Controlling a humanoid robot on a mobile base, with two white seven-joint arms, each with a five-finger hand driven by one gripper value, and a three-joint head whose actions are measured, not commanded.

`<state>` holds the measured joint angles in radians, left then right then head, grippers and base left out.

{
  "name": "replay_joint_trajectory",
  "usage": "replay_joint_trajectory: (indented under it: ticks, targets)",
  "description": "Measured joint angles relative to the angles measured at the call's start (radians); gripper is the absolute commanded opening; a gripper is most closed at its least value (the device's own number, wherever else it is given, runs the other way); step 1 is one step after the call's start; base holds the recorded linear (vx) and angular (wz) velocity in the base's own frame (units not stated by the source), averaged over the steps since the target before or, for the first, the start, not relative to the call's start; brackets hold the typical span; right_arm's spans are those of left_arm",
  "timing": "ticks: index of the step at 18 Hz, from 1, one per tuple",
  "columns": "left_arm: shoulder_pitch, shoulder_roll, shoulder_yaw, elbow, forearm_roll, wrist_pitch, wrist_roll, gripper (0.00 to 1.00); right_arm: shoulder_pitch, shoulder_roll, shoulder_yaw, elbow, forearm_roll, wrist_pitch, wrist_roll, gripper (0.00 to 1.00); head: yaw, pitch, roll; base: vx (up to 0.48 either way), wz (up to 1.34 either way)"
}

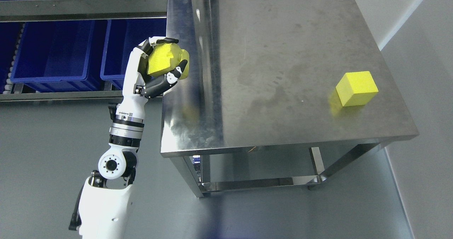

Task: Move yellow foam block to right shelf middle
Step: 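Lift the yellow cube off the table with the left hand, then hold the cube in the left hand while turning toward the blue bins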

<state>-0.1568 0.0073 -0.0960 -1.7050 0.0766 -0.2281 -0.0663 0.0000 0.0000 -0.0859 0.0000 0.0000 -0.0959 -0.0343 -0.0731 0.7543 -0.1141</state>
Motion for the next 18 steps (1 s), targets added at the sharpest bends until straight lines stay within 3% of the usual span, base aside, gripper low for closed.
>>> replay_joint_trajectory:
  ticks: [7,18]
  targets:
    - [0.074,-0.003,0.023,0.000,0.062,-0.004,0.045,0.00,0.000,0.000,0.000,0.000,0.000,0.000,0.000,1.00,0.0000,0.000,0.000,-0.050,0.47]
    - [0.186,-0.006,0.128,-0.002,0.083,-0.002,0.058,0.00,0.000,0.000,0.000,0.000,0.000,0.000,0.000,1.00,0.0000,0.000,0.000,-0.066,1.12]
